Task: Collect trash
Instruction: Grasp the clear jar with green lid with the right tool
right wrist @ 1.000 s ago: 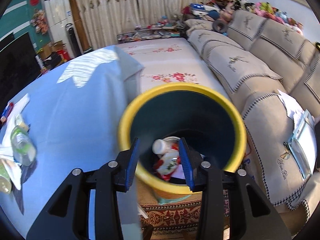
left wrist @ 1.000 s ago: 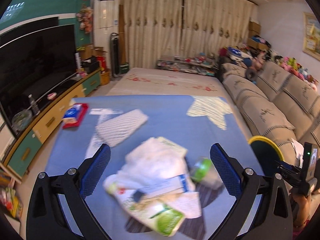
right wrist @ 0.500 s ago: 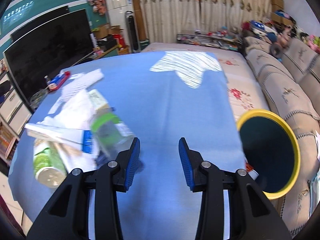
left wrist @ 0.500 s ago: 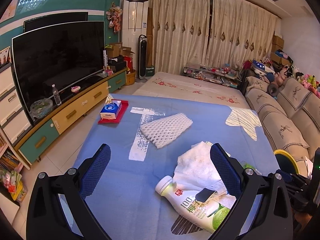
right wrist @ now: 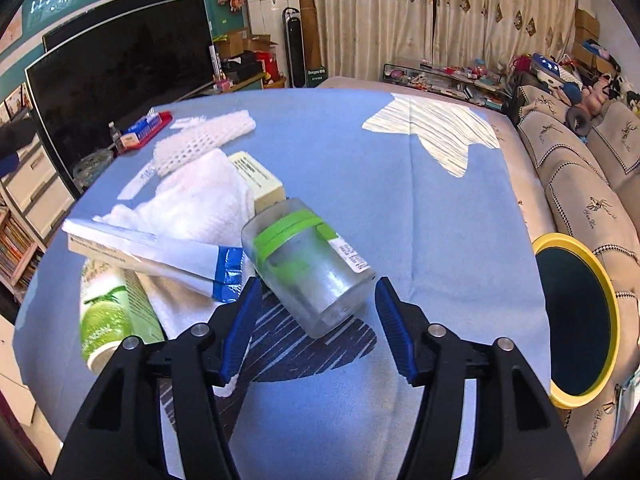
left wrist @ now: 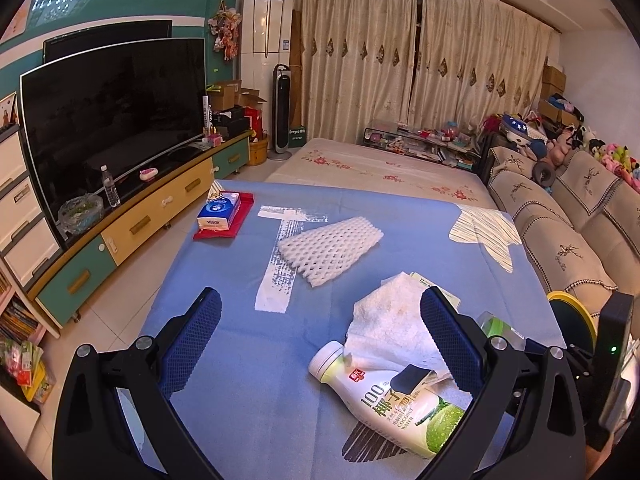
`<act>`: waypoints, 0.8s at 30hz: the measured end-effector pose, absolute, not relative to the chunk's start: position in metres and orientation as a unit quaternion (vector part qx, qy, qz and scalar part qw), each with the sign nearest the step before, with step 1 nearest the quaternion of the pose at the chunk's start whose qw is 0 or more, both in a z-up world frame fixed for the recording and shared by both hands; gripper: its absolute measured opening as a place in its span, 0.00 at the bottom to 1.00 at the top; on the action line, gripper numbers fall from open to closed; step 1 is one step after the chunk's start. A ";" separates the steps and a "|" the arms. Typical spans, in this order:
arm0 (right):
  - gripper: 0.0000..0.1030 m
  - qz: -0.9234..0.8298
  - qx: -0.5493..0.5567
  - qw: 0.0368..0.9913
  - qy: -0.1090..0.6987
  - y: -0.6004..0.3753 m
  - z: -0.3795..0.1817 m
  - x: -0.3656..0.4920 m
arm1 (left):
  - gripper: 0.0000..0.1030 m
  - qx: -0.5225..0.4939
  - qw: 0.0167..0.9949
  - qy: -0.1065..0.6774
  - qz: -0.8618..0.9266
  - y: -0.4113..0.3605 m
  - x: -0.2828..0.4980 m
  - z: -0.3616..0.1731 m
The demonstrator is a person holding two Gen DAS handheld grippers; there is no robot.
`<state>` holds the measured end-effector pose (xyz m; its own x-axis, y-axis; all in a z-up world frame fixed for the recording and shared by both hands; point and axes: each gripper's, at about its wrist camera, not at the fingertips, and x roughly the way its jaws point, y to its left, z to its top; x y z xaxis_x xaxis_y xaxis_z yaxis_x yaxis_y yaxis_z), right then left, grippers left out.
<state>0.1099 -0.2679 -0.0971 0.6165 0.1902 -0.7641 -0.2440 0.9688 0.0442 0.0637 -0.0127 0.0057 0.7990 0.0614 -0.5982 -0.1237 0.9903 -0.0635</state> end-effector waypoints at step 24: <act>0.66 0.084 0.055 0.895 0.435 -0.285 -0.102 0.153 | 0.95 -0.059 0.944 0.323 0.044 -0.011 0.071 -0.003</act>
